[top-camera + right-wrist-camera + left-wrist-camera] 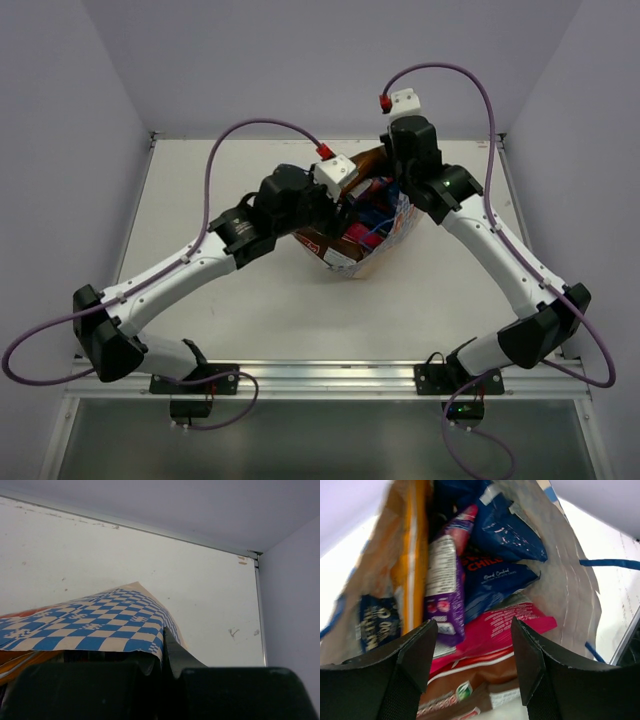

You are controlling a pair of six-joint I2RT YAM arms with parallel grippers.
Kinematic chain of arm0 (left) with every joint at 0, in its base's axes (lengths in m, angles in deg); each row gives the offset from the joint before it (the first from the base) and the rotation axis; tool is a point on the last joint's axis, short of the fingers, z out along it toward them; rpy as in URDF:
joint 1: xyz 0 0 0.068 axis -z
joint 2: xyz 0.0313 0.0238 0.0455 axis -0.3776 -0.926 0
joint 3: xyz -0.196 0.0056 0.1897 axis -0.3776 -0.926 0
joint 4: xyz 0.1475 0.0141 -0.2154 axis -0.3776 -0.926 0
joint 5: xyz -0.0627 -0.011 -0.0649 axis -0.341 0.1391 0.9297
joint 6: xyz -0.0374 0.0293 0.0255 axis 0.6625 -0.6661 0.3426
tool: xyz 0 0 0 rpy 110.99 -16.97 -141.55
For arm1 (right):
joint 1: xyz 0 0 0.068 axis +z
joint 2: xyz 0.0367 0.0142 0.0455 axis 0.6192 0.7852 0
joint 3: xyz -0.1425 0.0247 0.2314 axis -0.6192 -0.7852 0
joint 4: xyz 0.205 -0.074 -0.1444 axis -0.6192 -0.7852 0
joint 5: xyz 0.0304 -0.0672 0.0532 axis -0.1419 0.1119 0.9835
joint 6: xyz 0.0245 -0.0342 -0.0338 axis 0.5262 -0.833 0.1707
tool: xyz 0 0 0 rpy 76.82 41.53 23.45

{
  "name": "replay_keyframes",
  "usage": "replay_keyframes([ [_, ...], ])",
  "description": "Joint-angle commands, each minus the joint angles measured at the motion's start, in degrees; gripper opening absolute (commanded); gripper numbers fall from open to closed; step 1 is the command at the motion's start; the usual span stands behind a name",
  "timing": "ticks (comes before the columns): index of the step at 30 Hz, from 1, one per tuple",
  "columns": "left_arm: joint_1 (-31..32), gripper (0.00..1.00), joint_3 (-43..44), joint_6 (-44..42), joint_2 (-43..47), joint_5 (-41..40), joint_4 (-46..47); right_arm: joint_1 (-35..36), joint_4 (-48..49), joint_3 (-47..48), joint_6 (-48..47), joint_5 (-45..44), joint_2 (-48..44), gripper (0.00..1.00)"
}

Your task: Take the snacks out of the paper bag

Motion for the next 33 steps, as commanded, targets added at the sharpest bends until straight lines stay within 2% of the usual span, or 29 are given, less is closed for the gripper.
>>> replay_keyframes([
  [1,2.28,0.66,1.05,-2.69,-3.55,-4.94,7.36,0.03,10.57,0.96,-3.80,-4.08,-4.53,0.00],
  [10,3.25,0.60,3.42,-3.04,-10.15,-11.10,11.23,0.12,10.57,-0.53,-4.16,-3.64,-6.11,0.00],
  [18,3.25,0.50,4.92,-3.75,-15.33,-15.76,11.67,0.03,10.49,-2.38,-3.54,-2.94,-7.34,0.00],
  [21,3.25,0.34,4.75,-3.75,-16.39,-14.55,11.68,0.03,10.57,-3.17,-3.37,-3.20,-7.78,0.00],
  [22,3.25,0.19,4.74,-3.75,-16.48,-14.19,11.41,-0.06,10.57,-3.35,-3.28,-3.37,-7.78,0.00],
  [25,3.25,0.00,5.01,-3.66,-15.35,-12.96,10.45,-0.85,10.66,-4.22,-2.75,-3.20,-8.13,0.00],
  [30,3.25,0.00,11.32,-1.91,-8.77,-12.25,3.34,-3.31,10.57,-6.77,-2.31,-3.20,-9.45,0.00],
  [33,3.25,0.00,15.73,-1.02,-4.20,-15.22,-3.60,-5.68,10.57,-8.61,-1.35,-2.41,-10.50,0.00],
])
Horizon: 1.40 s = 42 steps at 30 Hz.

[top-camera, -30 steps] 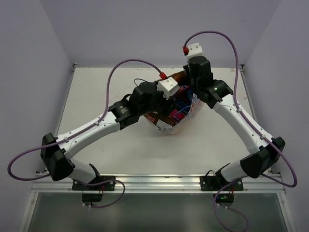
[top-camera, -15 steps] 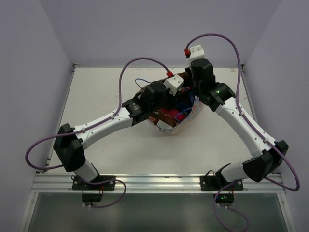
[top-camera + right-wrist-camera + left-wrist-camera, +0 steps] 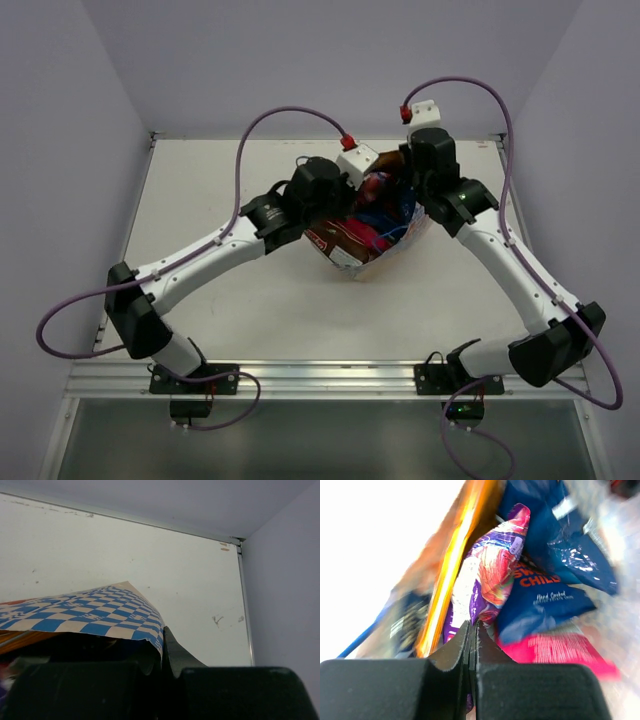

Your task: Take the snacks out of the paper bag

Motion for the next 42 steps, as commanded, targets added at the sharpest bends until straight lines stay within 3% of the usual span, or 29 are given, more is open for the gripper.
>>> replay_keyframes([
  [1,0.04,0.00,7.49,1.51,10.46,-3.91,-6.36,-3.38,7.80,-0.44,1.32,-2.06,-4.80,0.00],
  [6,-1.36,0.00,4.08,2.04,19.59,-18.21,-12.53,-5.15,8.06,-2.38,0.71,-2.14,-6.73,0.00],
  [9,-7.15,0.00,-1.80,3.88,24.87,-19.75,-14.65,-5.50,8.41,-2.64,0.01,-2.32,-7.53,0.00],
  [13,-16.72,0.00,-13.23,3.80,29.89,-17.73,-9.40,-5.50,9.29,-2.21,-1.57,-1.62,-8.41,0.00],
  [19,-25.86,0.00,-26.68,4.84,24.20,-10.80,4.85,-5.42,10.08,-1.24,-2.63,0.58,-8.50,0.00],
  [24,-31.15,0.00,-26.00,7.92,13.12,-9.37,12.15,-5.42,10.17,-1.68,-2.54,3.82,-8.58,0.00],
  [26,-32.13,0.11,-23.80,8.72,9.79,-9.46,12.34,-5.50,10.43,-1.85,-2.54,4.53,-8.50,0.00],
  [27,-32.13,0.28,-22.84,8.72,9.25,-9.12,10.94,-5.42,10.35,-1.94,-2.54,4.88,-8.32,0.00],
  [29,-32.04,0.51,-20.37,8.89,10.28,-4.67,9.62,-5.50,9.91,-1.51,-2.63,6.03,-8.06,0.00],
  [30,-31.52,0.80,-20.11,8.81,12.47,-3.06,9.09,-5.33,9.38,-1.33,-2.89,6.81,-7.79,0.00],
  [32,-30.20,0.95,-19.93,8.02,15.10,-0.43,8.39,-5.42,9.03,-1.06,-3.16,7.61,-7.62,0.00],
  [33,-29.15,1.00,-19.75,7.32,16.44,-0.06,7.34,-5.33,8.94,-0.72,-3.42,7.79,-7.53,0.00],
  [35,-24.41,1.00,-19.40,5.12,20.38,0.99,6.19,-5.15,8.24,-0.19,-3.51,9.10,-7.35,0.00],
  [42,-6.94,0.93,-14.58,5.12,21.82,12.42,5.56,-4.45,6.30,1.48,-4.65,10.51,-6.30,0.00],
])
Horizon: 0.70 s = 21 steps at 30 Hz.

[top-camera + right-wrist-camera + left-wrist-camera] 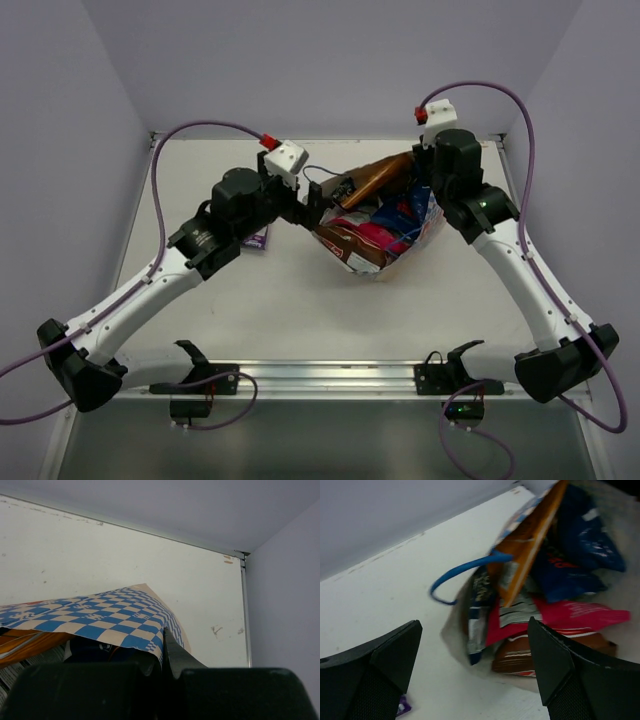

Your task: Take the snacks out of the paper bag

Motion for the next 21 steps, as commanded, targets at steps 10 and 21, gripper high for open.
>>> replay_keyframes([
  [10,11.93,0.92,16.66,-3.64,-18.80,2.42,4.60,0.66,2.99,4.68,-0.47,3.22,-0.61,0.00],
  [21,11.67,0.84,25.18,-8.90,-30.60,-6.21,9.96,0.93,2.29,3.36,0.41,4.54,-1.05,0.00],
])
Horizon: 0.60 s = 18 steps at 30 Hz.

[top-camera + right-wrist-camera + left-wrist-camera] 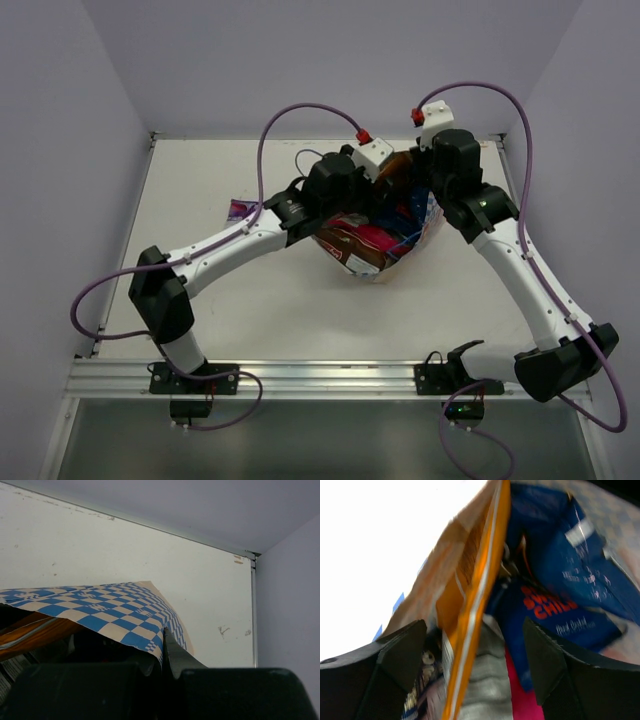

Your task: Take the snacks out of the paper bag

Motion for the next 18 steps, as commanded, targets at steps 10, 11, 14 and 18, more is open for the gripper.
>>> replay_keyframes([
  [10,-0.23,0.00,7.07,-3.51,2.15,3.71,1.93,0.32,4.87,1.47,0.27,-0.81,-1.05,0.00],
  [11,-0.23,0.00,7.07,-3.34,3.57,4.67,0.27,0.14,4.87,1.30,0.19,-1.07,-0.97,0.00],
  [14,-0.23,0.00,7.07,-2.90,10.07,4.68,-3.25,-0.47,4.87,0.95,-0.25,-2.65,-0.44,0.00],
  [18,-0.23,0.00,6.98,-2.90,18.33,-0.93,-7.91,-1.35,4.96,0.59,-0.34,-3.36,0.18,0.00],
])
